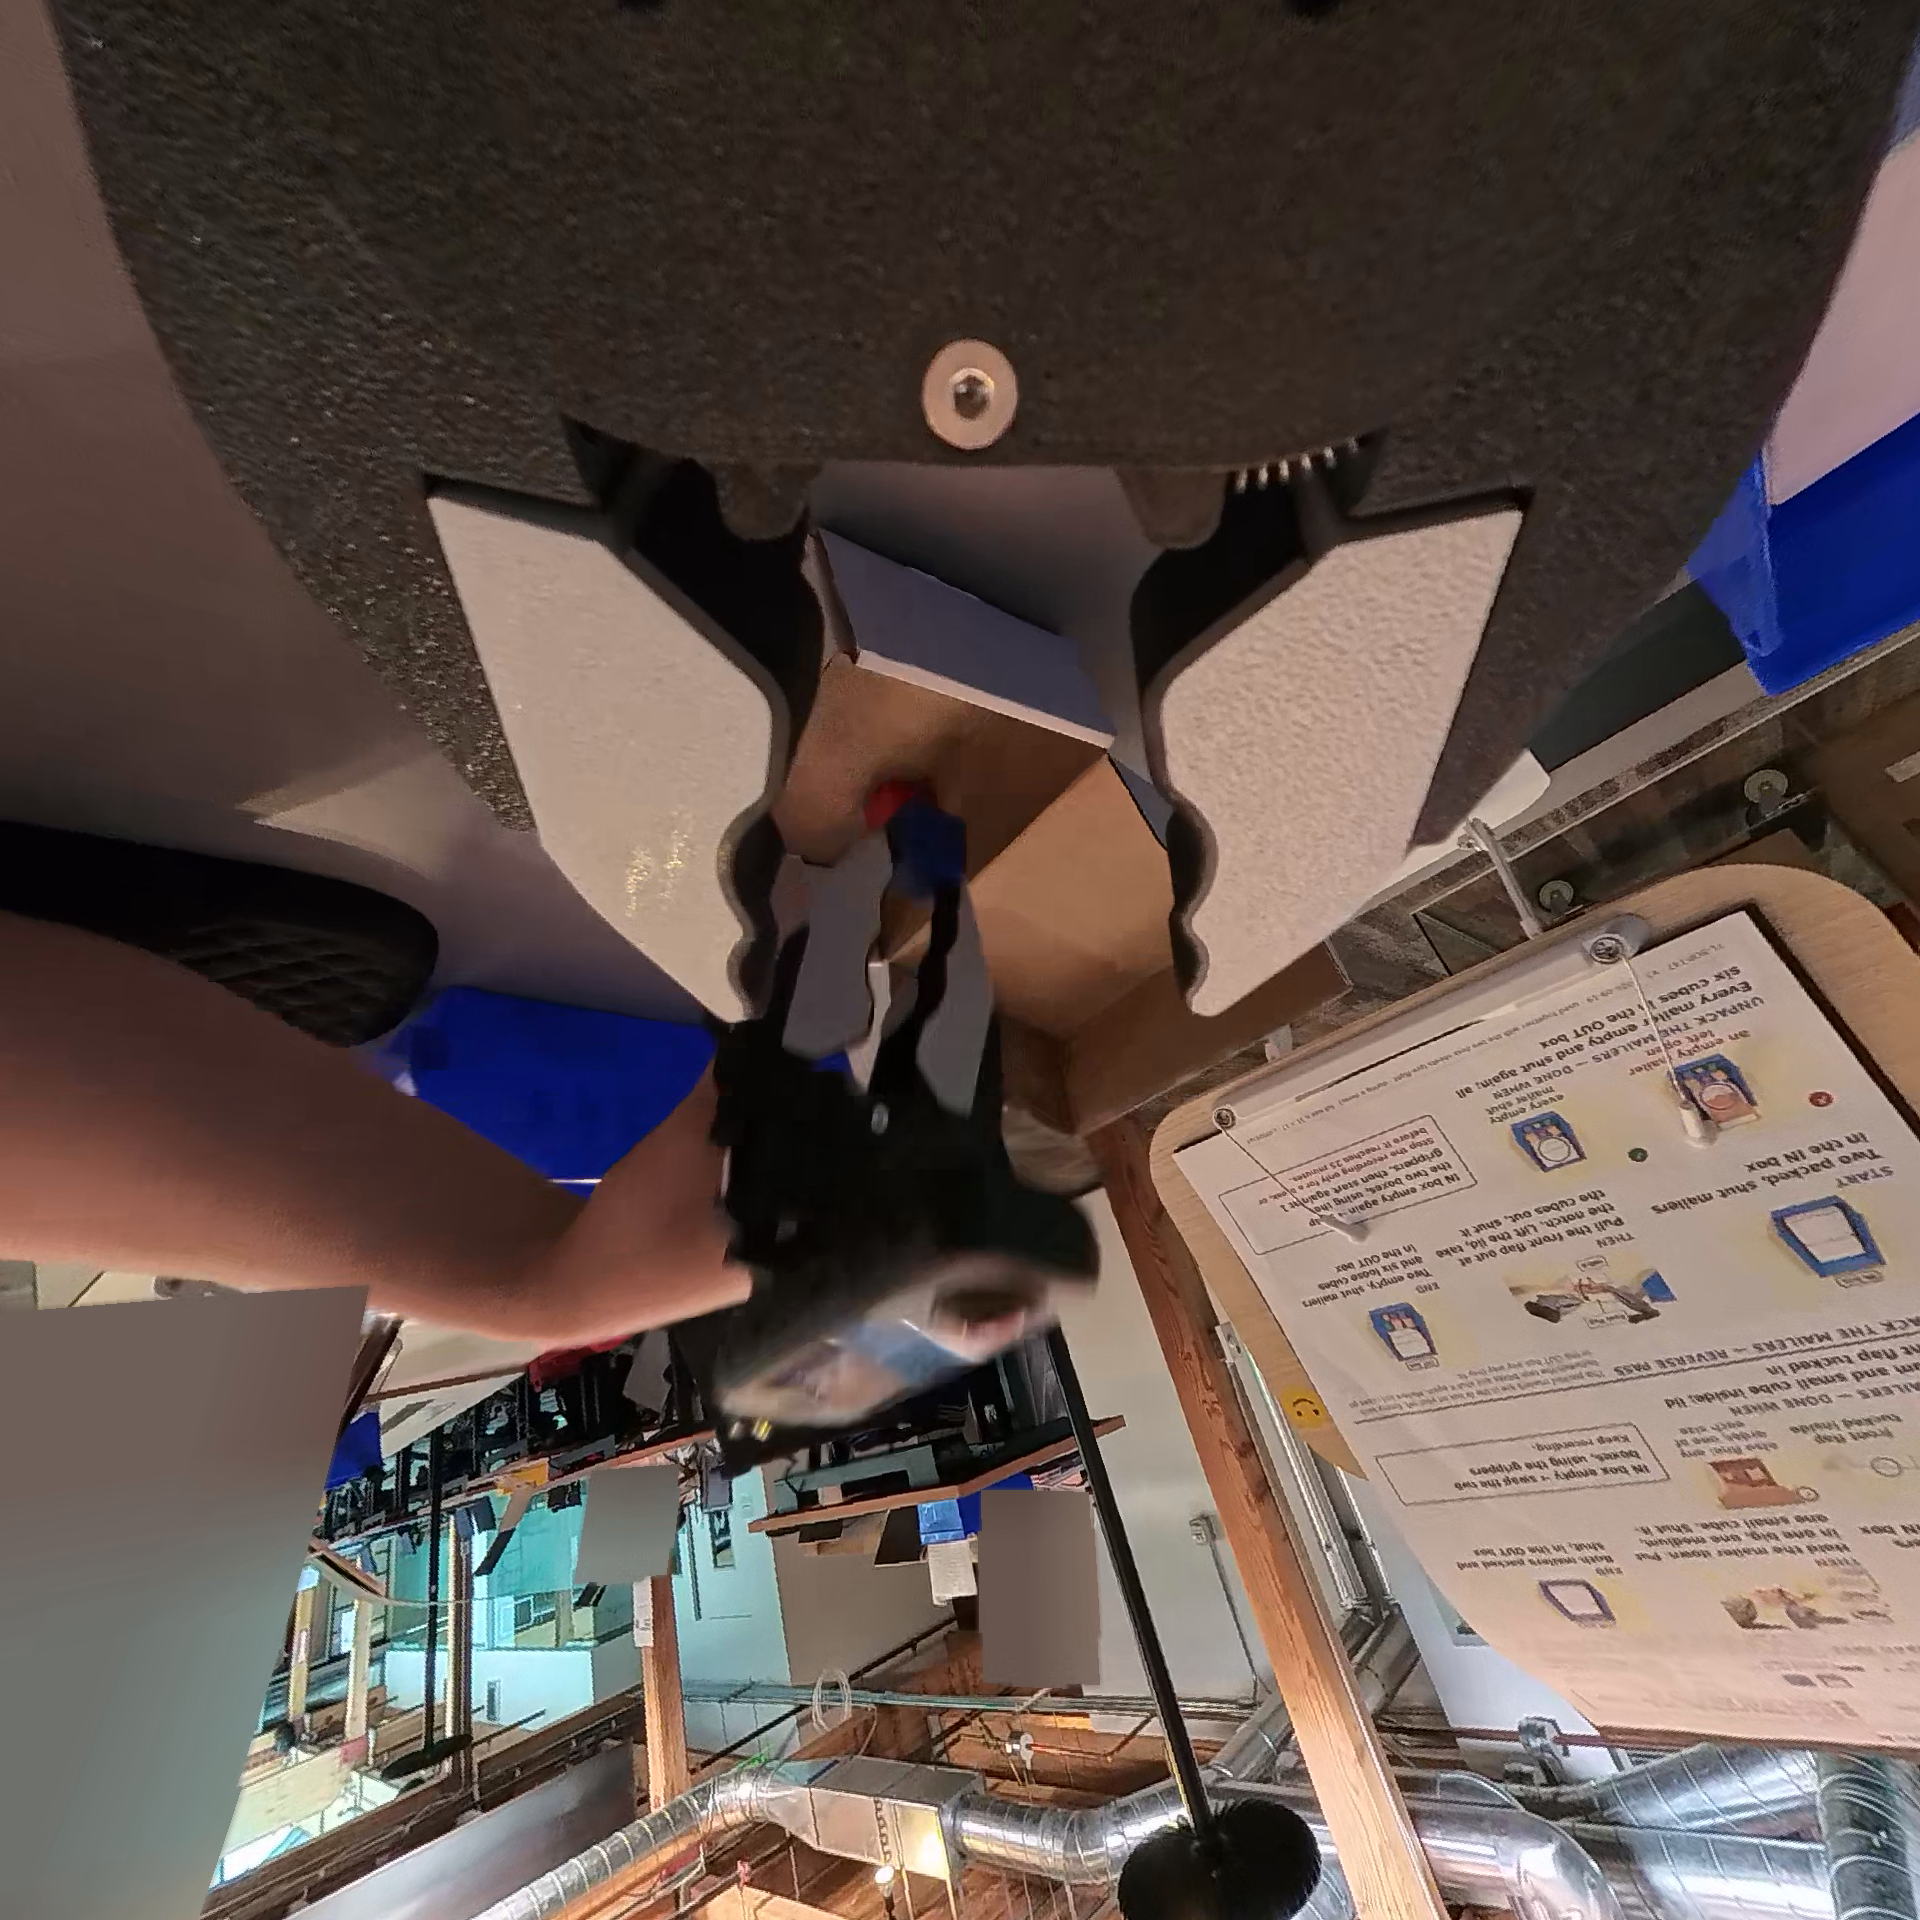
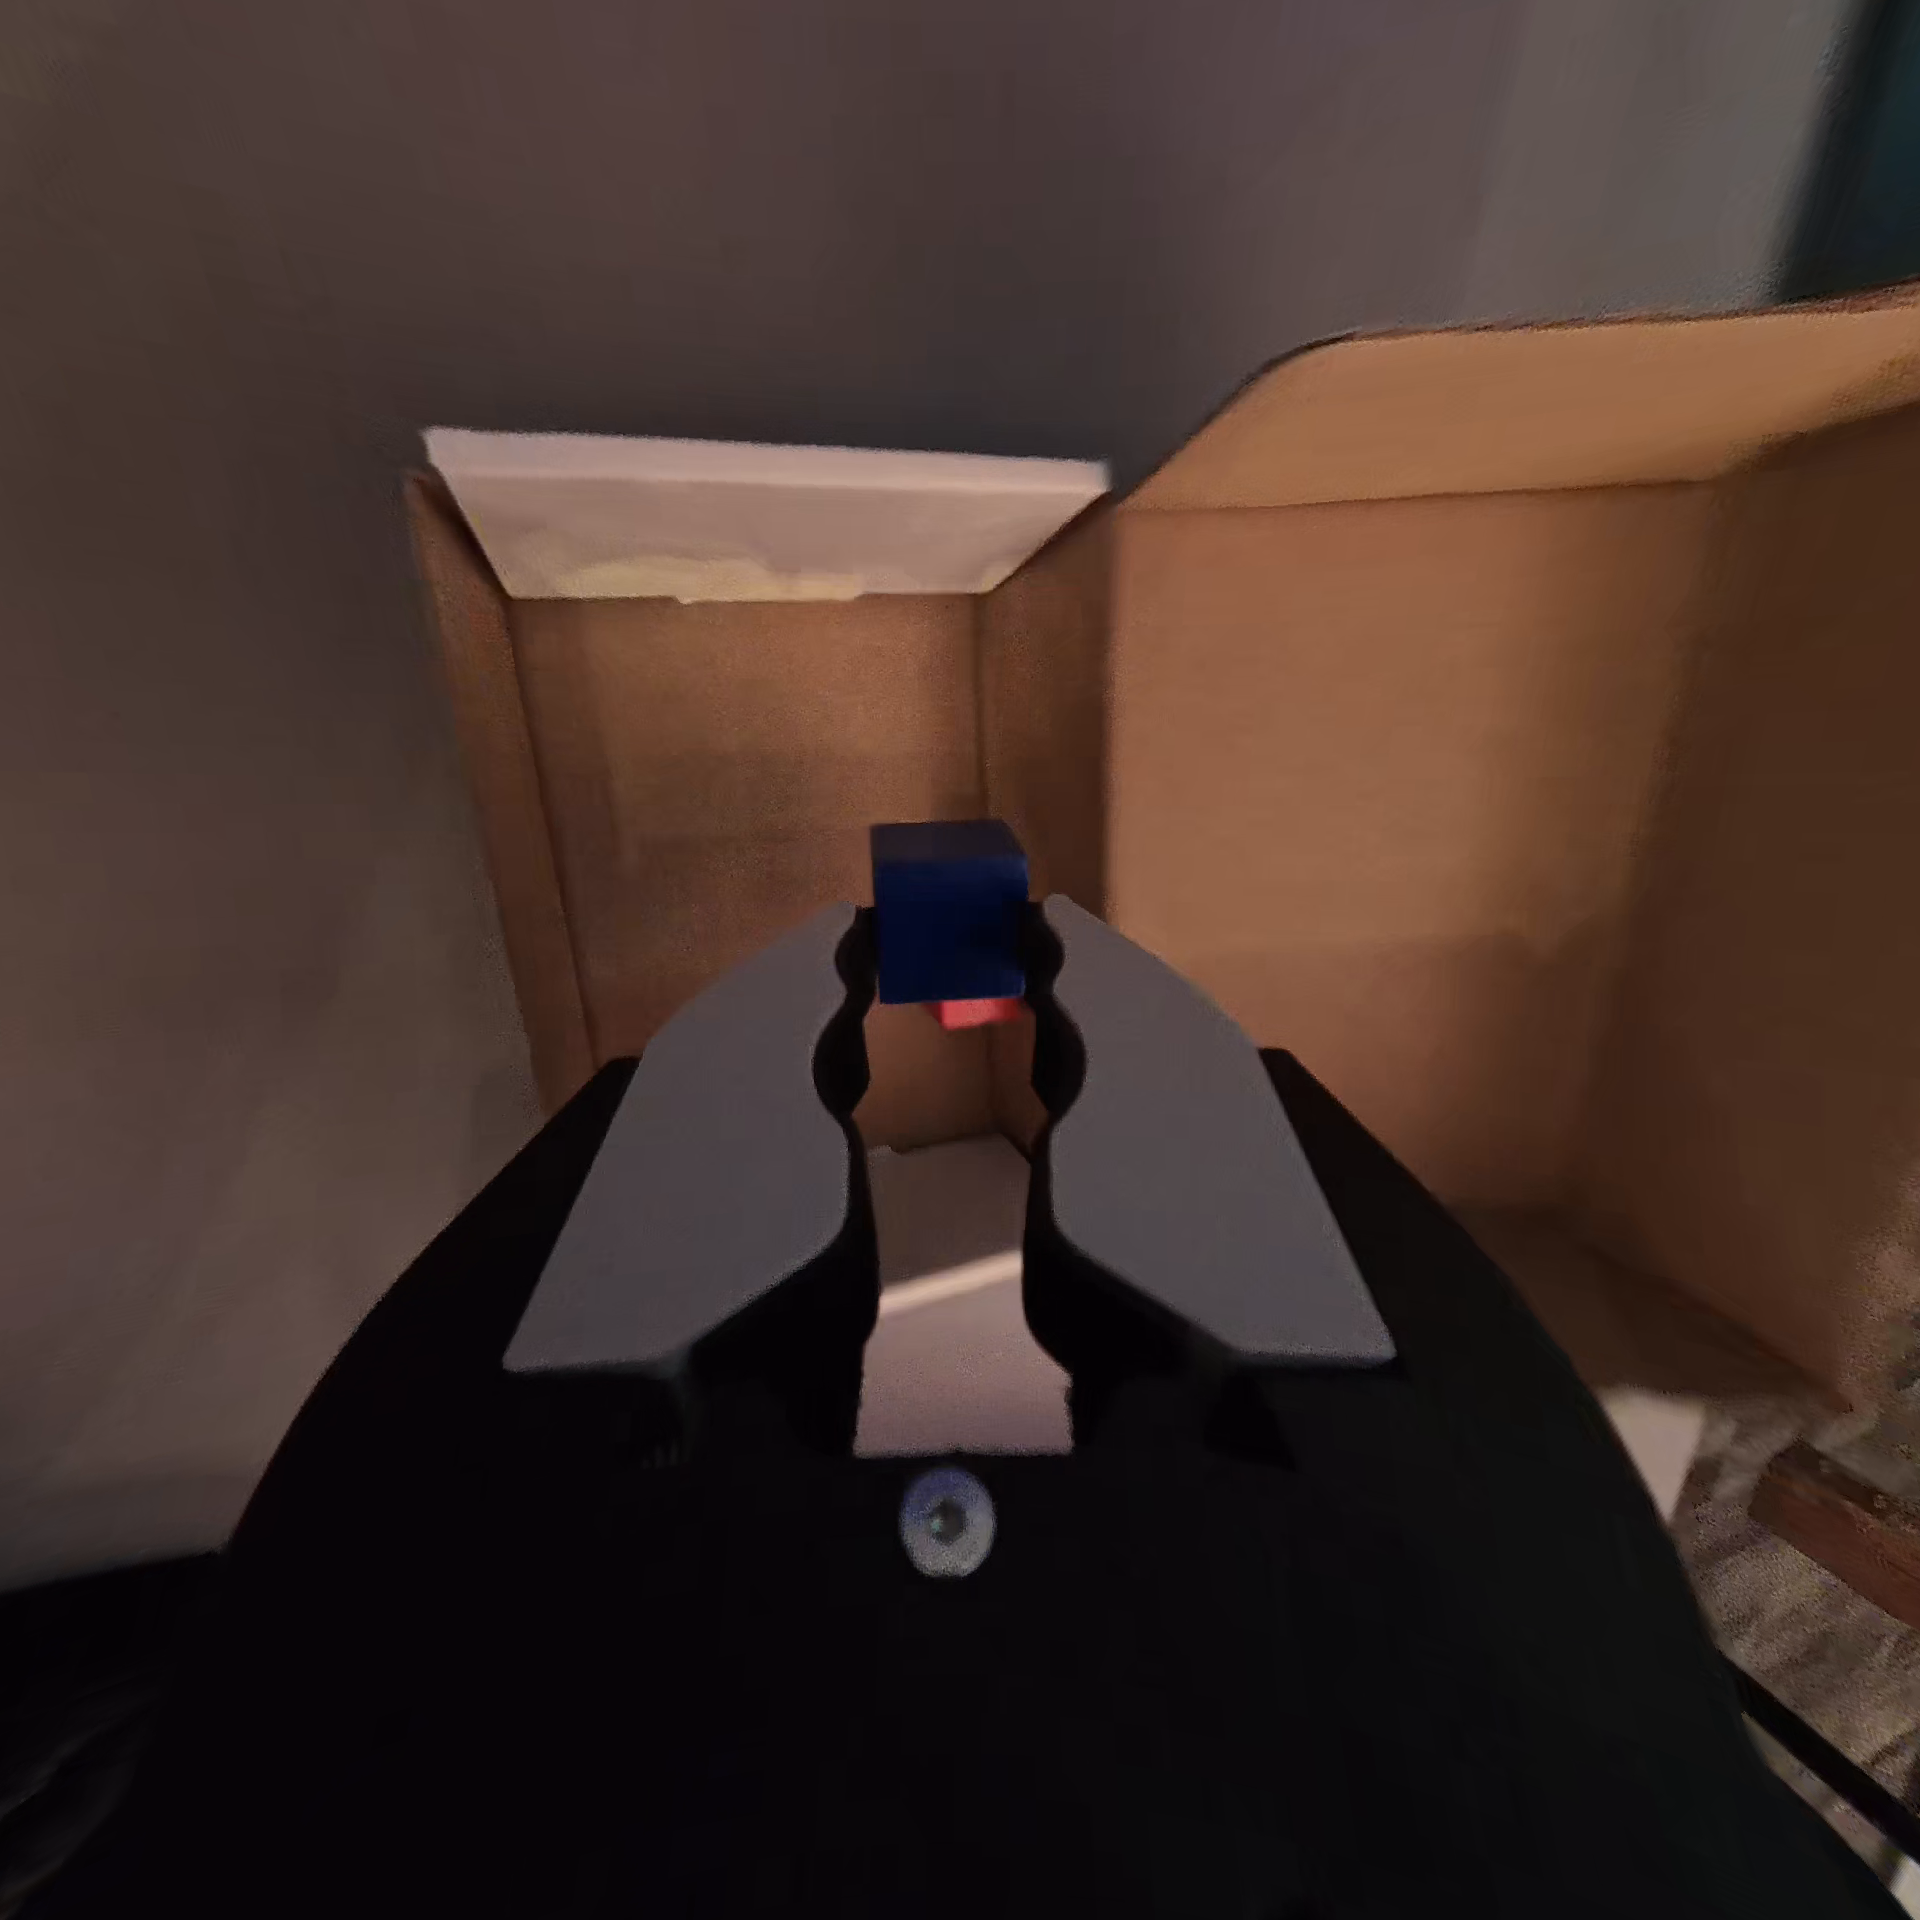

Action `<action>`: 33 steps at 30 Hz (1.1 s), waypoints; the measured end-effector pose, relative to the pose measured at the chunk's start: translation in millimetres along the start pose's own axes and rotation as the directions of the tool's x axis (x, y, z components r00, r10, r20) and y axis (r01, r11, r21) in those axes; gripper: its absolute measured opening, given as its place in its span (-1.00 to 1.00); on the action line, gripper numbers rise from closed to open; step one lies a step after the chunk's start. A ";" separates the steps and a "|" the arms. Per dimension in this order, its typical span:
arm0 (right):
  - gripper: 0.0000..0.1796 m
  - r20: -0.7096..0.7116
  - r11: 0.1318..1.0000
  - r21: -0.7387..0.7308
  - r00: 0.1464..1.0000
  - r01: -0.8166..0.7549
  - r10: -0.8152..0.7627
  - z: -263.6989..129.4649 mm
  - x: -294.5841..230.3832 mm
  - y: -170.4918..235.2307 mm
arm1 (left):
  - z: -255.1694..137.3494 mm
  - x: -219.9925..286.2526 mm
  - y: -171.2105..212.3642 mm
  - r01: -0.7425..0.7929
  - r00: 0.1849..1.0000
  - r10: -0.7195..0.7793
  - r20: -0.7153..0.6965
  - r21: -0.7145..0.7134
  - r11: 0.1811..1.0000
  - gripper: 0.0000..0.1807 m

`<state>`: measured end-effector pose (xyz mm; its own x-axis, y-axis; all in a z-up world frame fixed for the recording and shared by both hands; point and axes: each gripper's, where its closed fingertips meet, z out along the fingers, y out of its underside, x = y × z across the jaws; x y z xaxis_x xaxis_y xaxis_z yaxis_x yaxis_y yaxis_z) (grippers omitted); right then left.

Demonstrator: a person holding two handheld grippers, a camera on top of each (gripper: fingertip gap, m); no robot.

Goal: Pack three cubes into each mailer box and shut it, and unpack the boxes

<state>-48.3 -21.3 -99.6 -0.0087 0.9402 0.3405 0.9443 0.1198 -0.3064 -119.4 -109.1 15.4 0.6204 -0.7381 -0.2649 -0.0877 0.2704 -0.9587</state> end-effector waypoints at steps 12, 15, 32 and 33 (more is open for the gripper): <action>-0.67 -0.245 0.692 -0.099 0.691 -0.716 0.680 -164.4 -15.8 235.9 | 0.7 5.5 -1.0 -0.009 1.000 0.009 -0.015 0.002 1.000 -0.20; -0.66 -0.096 0.529 -0.219 0.557 -0.820 0.825 -130.9 -47.0 285.4 | 2.6 6.8 3.0 -0.009 1.000 0.009 -0.019 -0.013 1.000 -0.20; -0.66 0.074 0.309 -0.363 0.304 -0.879 0.950 -84.0 -84.0 304.0 | 1.9 2.3 3.1 0.000 1.000 0.000 -0.009 -0.008 1.000 -0.20; -0.64 0.081 0.304 -0.354 0.295 -0.884 0.952 -84.4 -83.2 303.0 | 1.9 2.0 3.2 0.003 1.000 -0.003 -0.009 -0.008 1.000 -0.20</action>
<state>266.3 -90.2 -145.8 0.8698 0.4173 -0.2631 0.4115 -0.9079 -0.0795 -116.9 -108.6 12.0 0.6139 -0.7442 -0.2631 -0.0922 0.2635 -0.9603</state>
